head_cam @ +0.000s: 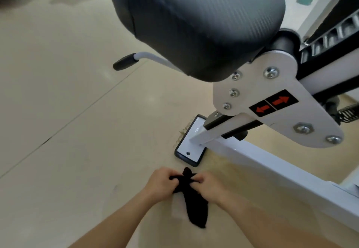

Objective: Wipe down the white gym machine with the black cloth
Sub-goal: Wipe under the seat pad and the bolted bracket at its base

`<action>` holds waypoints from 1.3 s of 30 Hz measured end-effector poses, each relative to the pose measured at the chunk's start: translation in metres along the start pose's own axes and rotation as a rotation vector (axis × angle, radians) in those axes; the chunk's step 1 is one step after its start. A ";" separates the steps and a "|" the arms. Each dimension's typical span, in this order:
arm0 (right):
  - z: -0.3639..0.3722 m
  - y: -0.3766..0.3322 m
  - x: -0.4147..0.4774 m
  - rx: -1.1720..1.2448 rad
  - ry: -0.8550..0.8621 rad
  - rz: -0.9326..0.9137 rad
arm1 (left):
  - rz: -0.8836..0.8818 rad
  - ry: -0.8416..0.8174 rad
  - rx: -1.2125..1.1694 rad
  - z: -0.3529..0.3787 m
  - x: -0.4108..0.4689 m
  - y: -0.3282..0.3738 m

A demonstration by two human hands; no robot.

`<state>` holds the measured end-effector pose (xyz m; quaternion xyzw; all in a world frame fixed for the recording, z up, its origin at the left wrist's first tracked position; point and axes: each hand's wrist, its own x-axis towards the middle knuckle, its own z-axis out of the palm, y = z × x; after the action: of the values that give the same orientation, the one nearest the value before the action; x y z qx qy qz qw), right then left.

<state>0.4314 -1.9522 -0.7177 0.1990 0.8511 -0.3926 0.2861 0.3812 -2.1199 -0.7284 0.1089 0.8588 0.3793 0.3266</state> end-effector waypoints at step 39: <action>-0.023 -0.469 -0.195 0.231 -0.197 -0.373 | -0.138 0.355 -1.069 -0.401 -0.340 0.075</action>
<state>0.3070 -2.2440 -0.3202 0.0307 0.7906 -0.5508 0.2656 0.3776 -2.4494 -0.3117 -0.1933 0.5942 0.7517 0.2111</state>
